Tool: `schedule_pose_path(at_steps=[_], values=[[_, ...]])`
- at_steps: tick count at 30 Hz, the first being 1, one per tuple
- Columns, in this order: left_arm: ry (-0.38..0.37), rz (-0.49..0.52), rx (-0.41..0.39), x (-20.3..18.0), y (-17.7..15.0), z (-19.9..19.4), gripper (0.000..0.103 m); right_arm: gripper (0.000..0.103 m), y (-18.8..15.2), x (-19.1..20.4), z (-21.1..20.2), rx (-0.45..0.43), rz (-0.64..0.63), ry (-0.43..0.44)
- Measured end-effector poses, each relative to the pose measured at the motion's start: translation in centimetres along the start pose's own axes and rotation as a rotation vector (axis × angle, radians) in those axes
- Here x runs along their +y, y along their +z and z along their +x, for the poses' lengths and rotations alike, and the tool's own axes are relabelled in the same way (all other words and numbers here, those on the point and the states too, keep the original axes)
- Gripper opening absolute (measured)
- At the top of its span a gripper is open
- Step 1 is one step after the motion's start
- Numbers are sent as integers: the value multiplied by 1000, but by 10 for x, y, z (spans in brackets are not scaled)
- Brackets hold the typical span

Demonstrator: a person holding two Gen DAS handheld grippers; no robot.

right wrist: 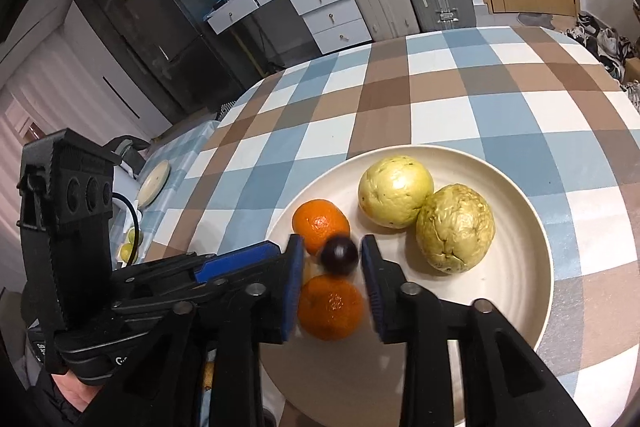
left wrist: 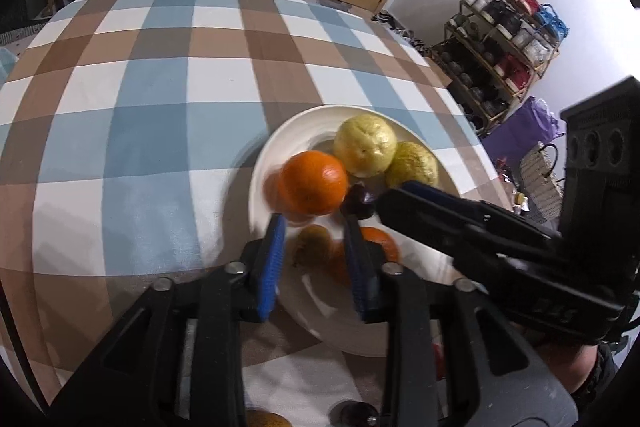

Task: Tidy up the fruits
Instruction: 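Carry the brown fruit and plum onto the cream plate and open both tools, then withdraw both tools from the plate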

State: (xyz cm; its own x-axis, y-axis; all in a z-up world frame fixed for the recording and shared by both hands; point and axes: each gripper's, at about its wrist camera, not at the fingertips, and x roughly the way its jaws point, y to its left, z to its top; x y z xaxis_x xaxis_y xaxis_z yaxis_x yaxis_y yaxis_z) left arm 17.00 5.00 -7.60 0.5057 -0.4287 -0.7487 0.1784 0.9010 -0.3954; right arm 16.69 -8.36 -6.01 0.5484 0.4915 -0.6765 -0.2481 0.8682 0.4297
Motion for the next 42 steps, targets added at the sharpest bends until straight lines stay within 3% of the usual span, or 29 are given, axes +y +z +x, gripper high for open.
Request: schedule_pose_path(at_steps=[2,3,5,6,8,9,16,21,22,28,34,42], values=[[-56,-23,0,3,0,-3,47,53,-1,-5,-4,-8,24,23],[-61,-27,-11,3,0,-7,50,53,-1,-7,-7,-16,36,35],[-38,-12,-49,-1,-1,-18,77,54,0,-10,-14,-32,50,65],[-28,-5,-73,-3,-2,-24,81,56,0,-10,-21,-48,51,75],[-44,2,-110,-5,-3,-36,82,71,-1,-11,-38,-96,43,74],[-45,5,-122,-6,-4,-42,83,73,-2,-11,-44,-117,38,68],[48,28,-203,-15,-15,-79,85,80,-6,-24,-93,-239,60,61],[162,47,-285,-20,-40,-114,95,84,-18,-25,-116,-255,11,-23],[168,48,-296,-21,-44,-119,101,84,-21,-27,-119,-256,14,-21],[204,65,-365,-30,-75,-155,102,97,-41,-26,-151,-313,40,-46],[243,90,-409,-44,-103,-180,102,102,-66,-15,-173,-339,-3,-21],[286,84,-431,-50,-135,-203,102,103,-100,10,-167,-252,-78,-25]])
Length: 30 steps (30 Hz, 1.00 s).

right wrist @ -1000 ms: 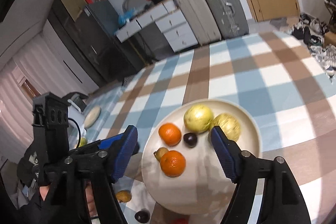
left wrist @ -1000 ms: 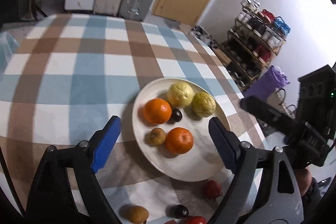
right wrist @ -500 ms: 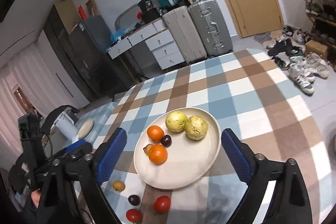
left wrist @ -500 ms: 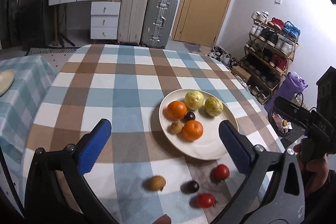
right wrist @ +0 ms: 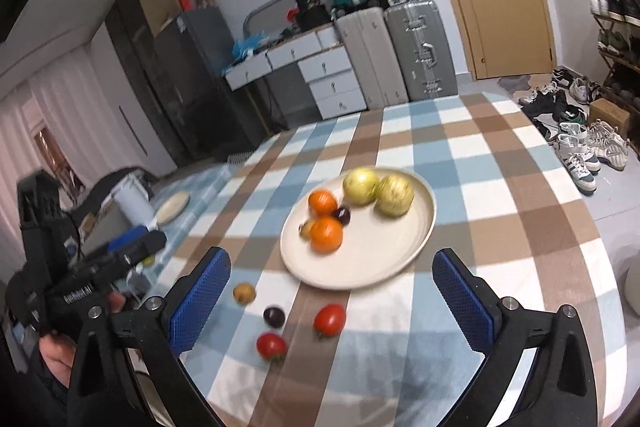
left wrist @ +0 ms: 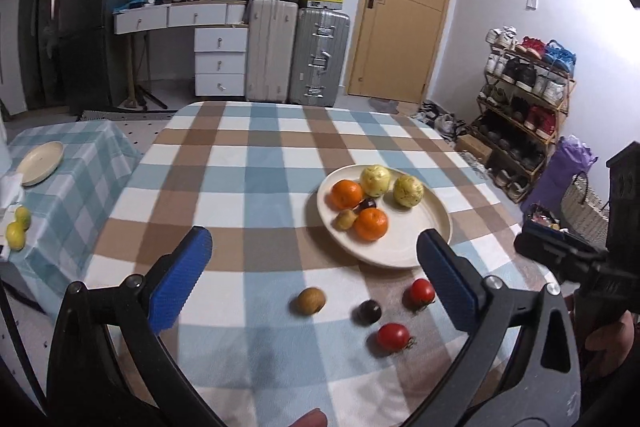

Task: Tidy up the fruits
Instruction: 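Withdraw both tools from the plate, then move the right tool to a red tomato and grasp it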

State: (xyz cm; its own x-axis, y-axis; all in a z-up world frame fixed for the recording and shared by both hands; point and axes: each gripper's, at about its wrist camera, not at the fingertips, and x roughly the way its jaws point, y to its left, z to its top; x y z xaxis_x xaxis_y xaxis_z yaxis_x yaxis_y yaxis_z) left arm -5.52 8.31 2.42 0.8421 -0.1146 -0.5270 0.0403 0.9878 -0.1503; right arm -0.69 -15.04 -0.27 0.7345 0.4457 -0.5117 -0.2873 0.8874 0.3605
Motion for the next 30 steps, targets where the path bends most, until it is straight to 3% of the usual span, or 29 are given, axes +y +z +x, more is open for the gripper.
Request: schedule_pose_path(at_steps=[2,9,30], values=[[41,6,9,2,-8,-8,102,103,-8,8,2,27,-21,5],[57,-38,72,14,-29,-16,102,103,-27,31,13,87,-85,-1],[60,-112,95,27,-29,-7,102,102,-62,74,54,252,-248,36]])
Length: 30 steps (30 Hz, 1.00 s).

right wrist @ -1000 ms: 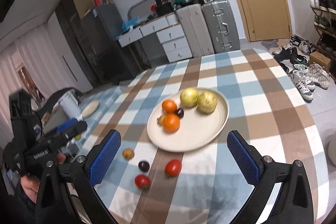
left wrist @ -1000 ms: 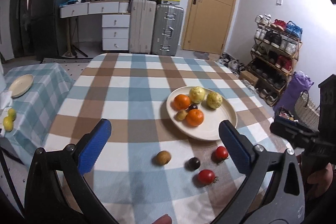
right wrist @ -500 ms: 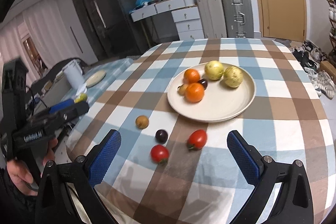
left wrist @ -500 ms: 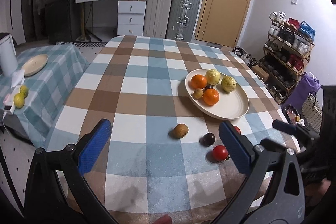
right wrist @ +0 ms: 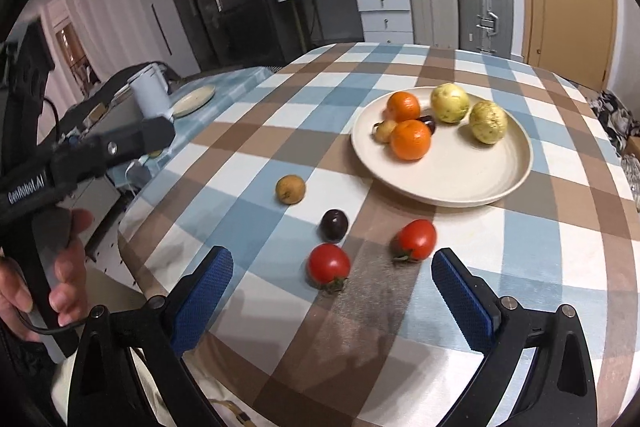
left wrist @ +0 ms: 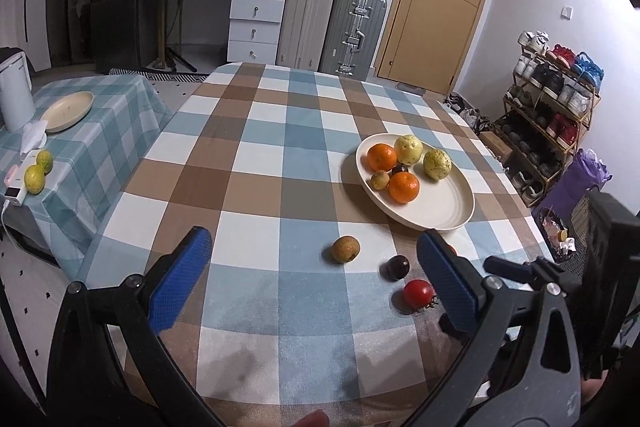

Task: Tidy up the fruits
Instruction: 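Move the right tool to a red tomato and grasp it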

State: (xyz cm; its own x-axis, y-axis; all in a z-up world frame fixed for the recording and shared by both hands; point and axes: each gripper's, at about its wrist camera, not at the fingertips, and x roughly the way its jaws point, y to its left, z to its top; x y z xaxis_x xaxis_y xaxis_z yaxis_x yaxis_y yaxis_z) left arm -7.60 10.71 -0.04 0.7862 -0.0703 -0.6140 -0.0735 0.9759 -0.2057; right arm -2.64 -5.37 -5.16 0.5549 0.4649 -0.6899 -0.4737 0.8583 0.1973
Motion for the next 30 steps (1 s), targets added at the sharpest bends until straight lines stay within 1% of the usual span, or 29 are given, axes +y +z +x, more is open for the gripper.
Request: schedule_pose_path(at_steps=[3,5,6,7,10,15,17,18,19,20,23,27,30], values=[[-1,3,-2,0,0,0,102,100,-1,1,8,26,3,14],[-4,1,0,0,1,-1,102,89,-2,0,13,44,13,20],[-7,-1,0,0,1,0,102,87,-3,0,17,59,18,28],[-8,-3,-1,0,1,0,102,84,-3,0,19,70,21,31],[-15,-11,1,-3,2,1,102,82,-4,0,25,88,19,26],[-13,-10,3,-4,2,2,102,69,-7,3,33,109,8,12],[-15,-12,3,-2,2,1,102,55,-7,4,36,118,4,10],[-15,-13,3,-2,2,0,102,53,-7,5,39,126,3,14],[-14,-13,3,-2,2,0,102,48,-7,6,41,132,0,15],[-13,-12,3,-3,2,1,102,43,-7,7,43,136,-6,7],[-16,-12,8,-3,2,1,102,31,-7,9,50,156,-20,-21],[-13,-11,9,-3,0,1,102,30,-8,4,51,167,4,-16],[-15,-15,18,-3,-1,3,102,30,-7,3,46,150,9,-12]])
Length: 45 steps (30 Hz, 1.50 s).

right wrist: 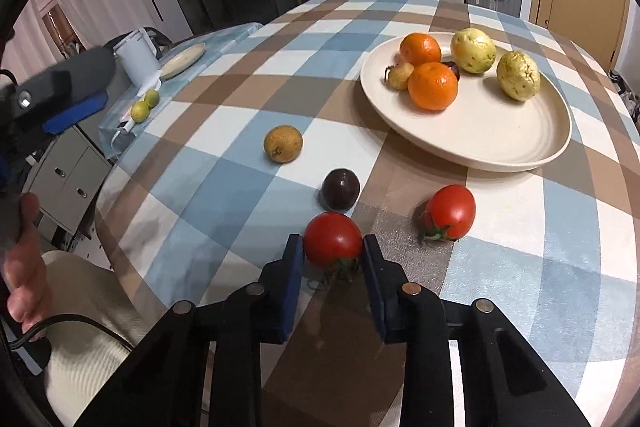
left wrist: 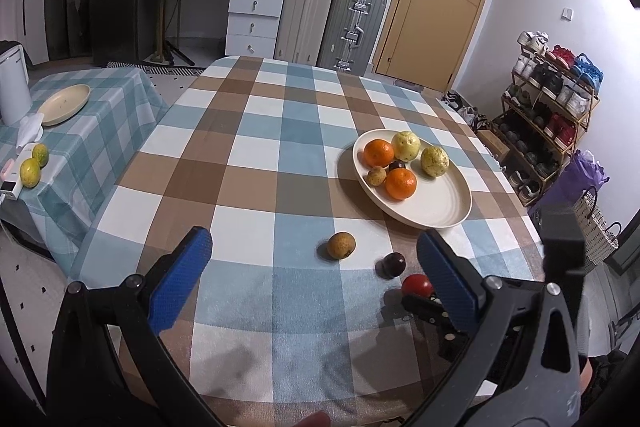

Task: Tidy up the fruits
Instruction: 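Grasp another small brown round fruit with the left tool while the right tool holds the tomato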

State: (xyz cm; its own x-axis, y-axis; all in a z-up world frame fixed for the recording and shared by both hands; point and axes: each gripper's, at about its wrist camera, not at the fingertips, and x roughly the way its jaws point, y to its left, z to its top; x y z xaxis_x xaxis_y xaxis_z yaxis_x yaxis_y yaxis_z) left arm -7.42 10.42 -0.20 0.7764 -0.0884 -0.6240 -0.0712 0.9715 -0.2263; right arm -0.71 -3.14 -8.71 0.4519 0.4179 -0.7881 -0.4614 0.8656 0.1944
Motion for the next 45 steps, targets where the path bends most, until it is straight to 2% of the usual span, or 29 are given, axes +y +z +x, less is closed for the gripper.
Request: schedule_pose_path(at_steps=[6,13,17,20,24,33,35,40,42,44,45], values=[[18,11,40,-1,-6,12,102,30,4,-3,-16,-47,15,10],[25,-1,121,-5,-9,40,102,30,11,-28,-46,-136,93,14],[19,38,173,-9,-5,59,102,30,14,-42,-63,-180,123,26],[-28,-11,221,3,2,72,102,30,13,-54,-78,-214,153,31],[-50,-36,264,9,14,89,102,30,11,-66,-92,-244,172,54],[-137,64,372,-10,28,133,102,30,-1,-81,-113,-272,191,77],[-142,81,387,-14,25,140,95,30,-2,-82,-114,-274,191,81],[-137,115,405,-20,17,150,92,30,1,-80,-111,-270,191,103],[-131,147,407,-24,14,153,84,30,2,-77,-109,-264,183,111],[-148,177,428,-29,12,156,62,30,3,-75,-104,-253,175,114],[-160,189,439,-32,11,158,61,30,3,-73,-103,-248,172,115]])
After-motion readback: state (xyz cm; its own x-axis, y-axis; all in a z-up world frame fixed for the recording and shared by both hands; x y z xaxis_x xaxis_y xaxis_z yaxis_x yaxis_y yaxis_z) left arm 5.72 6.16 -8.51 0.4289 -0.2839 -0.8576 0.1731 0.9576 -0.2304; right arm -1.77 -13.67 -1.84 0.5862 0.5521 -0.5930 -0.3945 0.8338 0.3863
